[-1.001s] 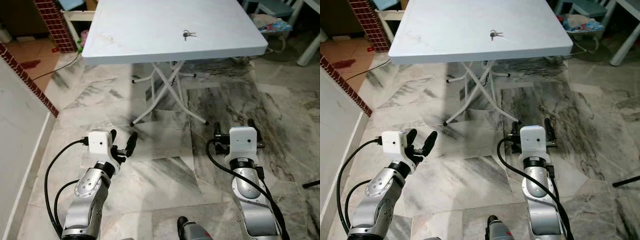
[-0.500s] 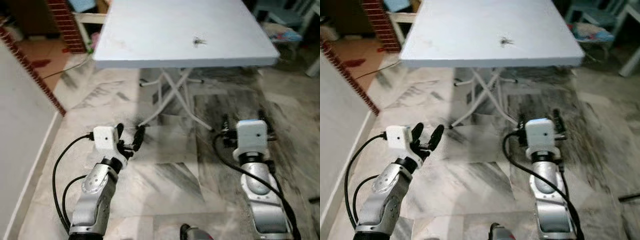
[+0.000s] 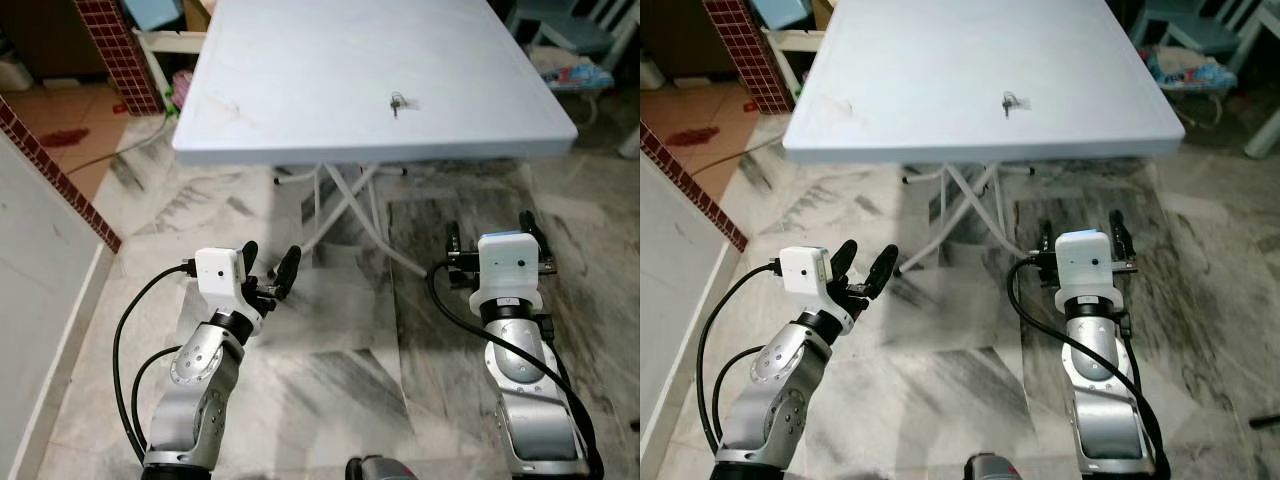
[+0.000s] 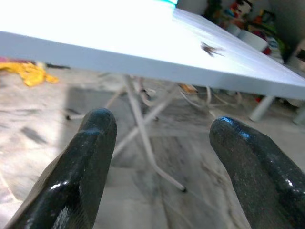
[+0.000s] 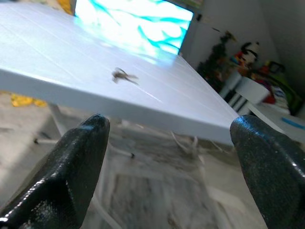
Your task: Hang keys on a hook
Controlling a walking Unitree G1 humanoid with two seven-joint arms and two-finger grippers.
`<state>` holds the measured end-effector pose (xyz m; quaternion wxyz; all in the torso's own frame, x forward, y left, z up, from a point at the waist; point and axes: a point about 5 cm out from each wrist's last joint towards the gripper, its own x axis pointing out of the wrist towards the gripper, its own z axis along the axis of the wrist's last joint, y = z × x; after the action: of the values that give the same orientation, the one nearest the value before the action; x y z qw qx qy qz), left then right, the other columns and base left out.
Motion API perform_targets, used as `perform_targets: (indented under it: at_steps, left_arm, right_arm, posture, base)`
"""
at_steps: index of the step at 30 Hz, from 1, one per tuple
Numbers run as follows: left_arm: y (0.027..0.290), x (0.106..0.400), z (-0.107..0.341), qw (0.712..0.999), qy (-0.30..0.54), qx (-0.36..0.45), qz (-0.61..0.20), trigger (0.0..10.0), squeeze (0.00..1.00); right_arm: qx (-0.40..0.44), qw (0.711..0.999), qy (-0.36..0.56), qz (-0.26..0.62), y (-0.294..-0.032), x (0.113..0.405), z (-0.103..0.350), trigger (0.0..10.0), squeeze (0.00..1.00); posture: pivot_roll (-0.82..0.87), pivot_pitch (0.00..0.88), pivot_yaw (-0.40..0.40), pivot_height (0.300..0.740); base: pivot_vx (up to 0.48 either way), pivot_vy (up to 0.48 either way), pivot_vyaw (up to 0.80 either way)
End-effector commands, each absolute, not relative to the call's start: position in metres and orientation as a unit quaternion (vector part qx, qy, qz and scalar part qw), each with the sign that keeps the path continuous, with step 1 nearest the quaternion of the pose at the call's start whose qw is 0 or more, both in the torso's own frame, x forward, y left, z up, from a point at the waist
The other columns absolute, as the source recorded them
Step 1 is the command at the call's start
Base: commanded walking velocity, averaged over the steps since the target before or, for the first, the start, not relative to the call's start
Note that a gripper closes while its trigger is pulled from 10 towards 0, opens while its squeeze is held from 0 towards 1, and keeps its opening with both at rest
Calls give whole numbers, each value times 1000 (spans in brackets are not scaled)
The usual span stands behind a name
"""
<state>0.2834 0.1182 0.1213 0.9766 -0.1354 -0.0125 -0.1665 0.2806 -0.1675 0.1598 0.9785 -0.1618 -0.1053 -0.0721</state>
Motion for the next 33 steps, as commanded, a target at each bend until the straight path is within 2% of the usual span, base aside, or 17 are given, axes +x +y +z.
perform_targets:
  at_steps: [1,10,18,28,33]
  left_arm:
    - [125,281,116,979,-2,-132,-158,10000,0]
    - [125,278,114,978,6,-129,-162,10000,0]
    - [124,277,112,978,10,-129,-165,10000,0]
    - [125,278,114,978,11,-124,-166,10000,0]
    - [128,281,123,983,-16,-101,-150,10000,0]
  right_arm:
    - [-152,981,-102,-68,-163,279,159,10000,0]
    - [-149,982,-96,-64,-160,278,156,10000,0]
    - [-148,983,-94,-62,-158,278,155,10000,0]
    - [-148,982,-98,-57,-155,277,154,10000,0]
    - [-154,980,-112,-55,-154,278,161,10000,0]
  posture:
    - [-83,184,37,740]
    - [-83,193,40,740]
    - [-83,196,41,740]
    - [-78,200,54,740]
    - [-79,198,52,740]
  base:
    - [458,0,0]
    - [455,0,-89]
    - [435,0,-795]
    - [422,0,0]
    - [400,0,0]
